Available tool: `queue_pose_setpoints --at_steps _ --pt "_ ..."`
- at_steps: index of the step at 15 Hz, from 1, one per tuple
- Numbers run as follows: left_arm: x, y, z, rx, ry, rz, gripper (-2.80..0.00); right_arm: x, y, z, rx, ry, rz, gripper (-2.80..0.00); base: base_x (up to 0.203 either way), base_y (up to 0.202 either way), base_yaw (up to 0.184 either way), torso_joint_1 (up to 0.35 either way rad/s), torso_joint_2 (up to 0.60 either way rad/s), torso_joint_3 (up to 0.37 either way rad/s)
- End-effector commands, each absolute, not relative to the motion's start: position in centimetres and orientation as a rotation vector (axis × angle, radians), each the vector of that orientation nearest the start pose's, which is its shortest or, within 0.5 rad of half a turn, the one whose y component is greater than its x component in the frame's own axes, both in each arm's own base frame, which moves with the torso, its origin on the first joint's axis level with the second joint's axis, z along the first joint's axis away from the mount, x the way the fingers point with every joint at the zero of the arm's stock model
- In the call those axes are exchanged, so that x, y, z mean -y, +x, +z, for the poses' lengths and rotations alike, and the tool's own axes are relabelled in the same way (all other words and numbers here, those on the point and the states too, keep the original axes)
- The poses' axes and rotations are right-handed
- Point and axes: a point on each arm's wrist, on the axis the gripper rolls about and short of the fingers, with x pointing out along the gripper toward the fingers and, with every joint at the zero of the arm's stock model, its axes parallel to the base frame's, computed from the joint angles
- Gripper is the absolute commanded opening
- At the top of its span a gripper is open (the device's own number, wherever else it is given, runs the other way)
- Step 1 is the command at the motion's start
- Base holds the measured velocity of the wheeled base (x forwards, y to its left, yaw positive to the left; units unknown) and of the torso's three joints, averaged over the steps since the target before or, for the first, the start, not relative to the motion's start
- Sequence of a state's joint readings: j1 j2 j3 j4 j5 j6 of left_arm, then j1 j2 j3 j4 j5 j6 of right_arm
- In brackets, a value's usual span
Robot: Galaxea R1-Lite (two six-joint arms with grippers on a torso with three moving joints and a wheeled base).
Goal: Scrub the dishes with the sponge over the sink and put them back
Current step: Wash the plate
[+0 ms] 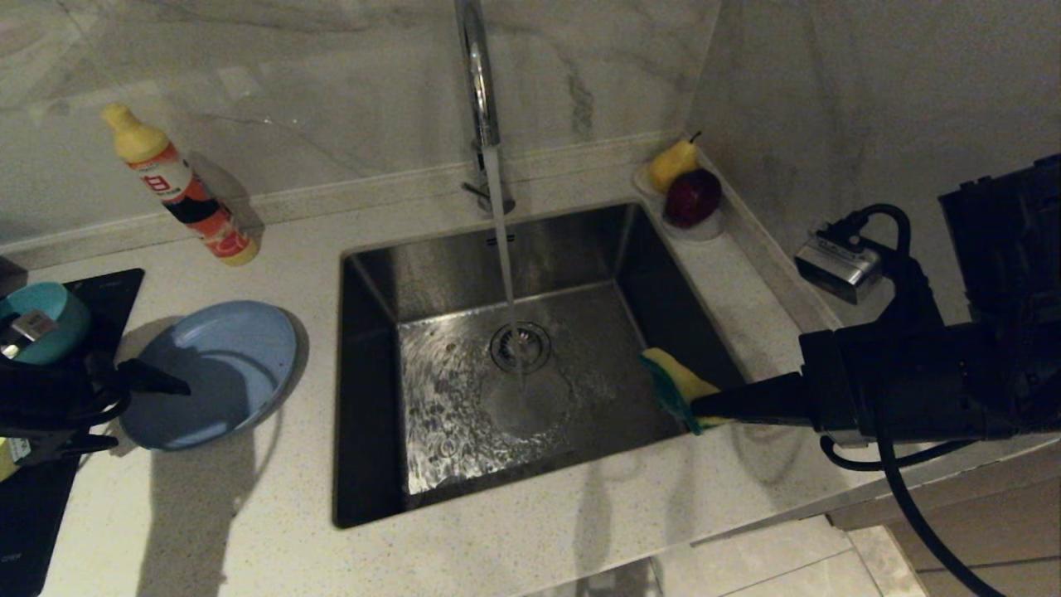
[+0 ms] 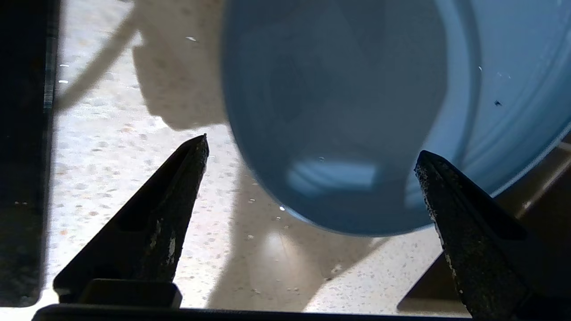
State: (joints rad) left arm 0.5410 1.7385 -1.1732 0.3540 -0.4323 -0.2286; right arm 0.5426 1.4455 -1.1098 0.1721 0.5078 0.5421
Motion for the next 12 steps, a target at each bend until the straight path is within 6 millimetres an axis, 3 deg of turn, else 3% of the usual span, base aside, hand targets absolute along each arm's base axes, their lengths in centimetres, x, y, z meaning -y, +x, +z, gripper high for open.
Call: queue_pose_setpoints --at_steps 1,7,12 --pt "-14.6 26.4 18.3 -0.805 -0.646 0.192 0.00 -13.2 19.9 26.0 -0.808 0.473 0.852 -2.80 0.000 0.000 0.000 0.000 0.00 0.000" --pt "-15.9 28.8 18.1 -0.734 -0.720 0.288 0.00 -13.2 19.9 25.6 -0.822 0.472 0.848 -2.80 0.000 0.000 0.000 0.000 0.00 0.000" --pt "-15.7 29.5 18.0 -0.736 -0.735 0.284 0.00 -13.3 20.1 25.1 -0.821 0.472 0.850 -2.80 0.000 0.000 0.000 0.000 0.00 0.000"
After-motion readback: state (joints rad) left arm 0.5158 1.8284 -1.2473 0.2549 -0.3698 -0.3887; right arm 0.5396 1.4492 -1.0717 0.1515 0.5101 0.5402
